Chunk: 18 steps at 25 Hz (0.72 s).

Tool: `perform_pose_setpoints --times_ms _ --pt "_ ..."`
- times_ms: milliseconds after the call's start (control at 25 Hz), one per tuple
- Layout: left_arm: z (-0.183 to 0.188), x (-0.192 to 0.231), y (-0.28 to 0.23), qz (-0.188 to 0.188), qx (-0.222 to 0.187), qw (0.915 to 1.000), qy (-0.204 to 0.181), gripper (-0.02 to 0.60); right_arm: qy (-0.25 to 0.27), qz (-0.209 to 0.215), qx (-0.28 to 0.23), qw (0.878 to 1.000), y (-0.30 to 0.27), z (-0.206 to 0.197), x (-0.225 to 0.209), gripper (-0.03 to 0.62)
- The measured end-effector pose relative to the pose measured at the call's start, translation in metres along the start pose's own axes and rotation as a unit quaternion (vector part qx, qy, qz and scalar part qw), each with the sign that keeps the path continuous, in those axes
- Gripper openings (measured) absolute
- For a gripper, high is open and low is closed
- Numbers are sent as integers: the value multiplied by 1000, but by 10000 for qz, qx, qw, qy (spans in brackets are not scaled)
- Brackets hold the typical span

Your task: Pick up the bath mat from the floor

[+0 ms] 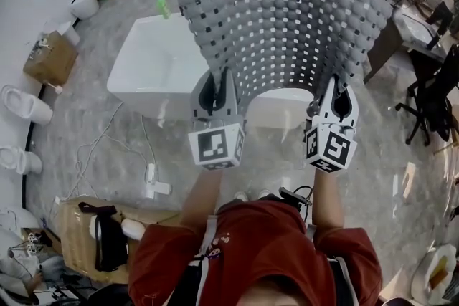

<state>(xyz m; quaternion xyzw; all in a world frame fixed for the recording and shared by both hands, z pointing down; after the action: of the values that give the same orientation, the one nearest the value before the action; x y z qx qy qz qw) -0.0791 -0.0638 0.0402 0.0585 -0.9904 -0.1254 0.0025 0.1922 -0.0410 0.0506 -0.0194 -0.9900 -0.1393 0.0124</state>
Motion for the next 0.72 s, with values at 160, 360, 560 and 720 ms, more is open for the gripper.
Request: perform_pose_setpoints --times_ms 160,360,560,720 --pt "1 -4 4 0 -21 9999 -128 91 7 -3 -1 10000 4 0 -2 55" --pt "-1 -9 9 -13 -39 9998 -193 91 47 2 -45 10000 11 0 -5 55" --pt "2 -9 9 -7 -15 9999 -151 91 69 -1 -7 10000 10 4 -4 55" --pt "1 -12 13 -23 -38 9999 -140 91 85 -15 -8 10000 15 4 -7 55"
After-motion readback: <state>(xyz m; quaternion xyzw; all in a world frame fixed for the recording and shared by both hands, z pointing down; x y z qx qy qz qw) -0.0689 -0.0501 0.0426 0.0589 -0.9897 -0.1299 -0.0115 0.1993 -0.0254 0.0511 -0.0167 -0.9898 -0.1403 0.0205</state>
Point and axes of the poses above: the fingertips, and each gripper's own axes: y backward along the fingers, x to its left, z out of its top, the point moved 8 cm from there along y, backward along the fingers, and after that the axes turned 7 degrees about z, right-handed, at the moved point
